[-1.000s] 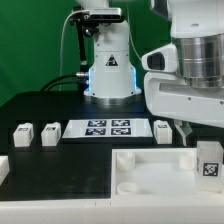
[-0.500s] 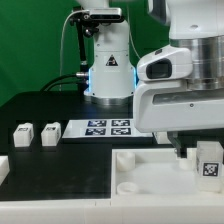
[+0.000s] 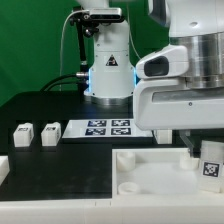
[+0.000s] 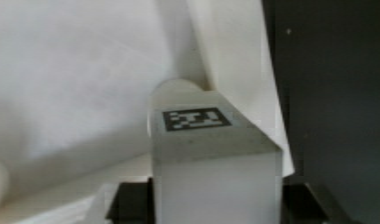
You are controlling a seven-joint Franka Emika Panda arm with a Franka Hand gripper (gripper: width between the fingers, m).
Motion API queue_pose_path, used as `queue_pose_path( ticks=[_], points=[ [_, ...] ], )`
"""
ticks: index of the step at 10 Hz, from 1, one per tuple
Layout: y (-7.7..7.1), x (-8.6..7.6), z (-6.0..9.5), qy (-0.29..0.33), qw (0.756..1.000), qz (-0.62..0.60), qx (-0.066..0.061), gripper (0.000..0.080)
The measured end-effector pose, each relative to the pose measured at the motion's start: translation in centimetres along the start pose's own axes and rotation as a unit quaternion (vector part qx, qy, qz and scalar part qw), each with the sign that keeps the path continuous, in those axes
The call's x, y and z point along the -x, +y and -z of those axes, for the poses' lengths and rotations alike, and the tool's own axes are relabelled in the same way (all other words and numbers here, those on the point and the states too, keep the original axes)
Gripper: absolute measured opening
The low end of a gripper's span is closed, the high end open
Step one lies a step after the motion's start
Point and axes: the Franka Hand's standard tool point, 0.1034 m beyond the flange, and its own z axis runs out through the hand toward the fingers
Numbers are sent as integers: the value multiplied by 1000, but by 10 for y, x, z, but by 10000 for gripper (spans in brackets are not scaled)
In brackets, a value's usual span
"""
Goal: Assemble one leg
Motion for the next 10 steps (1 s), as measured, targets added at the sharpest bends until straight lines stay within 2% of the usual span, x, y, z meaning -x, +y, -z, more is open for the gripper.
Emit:
queue_pose_path(
  ticks=[2, 3, 5, 6, 7, 8, 10],
  points=[
    [1, -1, 0, -1, 996, -88, 0, 306],
    [2, 0, 1, -14, 983, -182, 1, 305],
    [3, -1, 0, -22, 921, -388, -10, 304],
    [4, -1, 0, -20, 891, -453, -17, 304],
    [3, 0, 0, -25, 850, -525, -21, 304],
    [3, 1, 0, -29, 821, -569, -22, 303],
    [-3, 6, -2, -30, 820, -571, -20, 303]
  ],
)
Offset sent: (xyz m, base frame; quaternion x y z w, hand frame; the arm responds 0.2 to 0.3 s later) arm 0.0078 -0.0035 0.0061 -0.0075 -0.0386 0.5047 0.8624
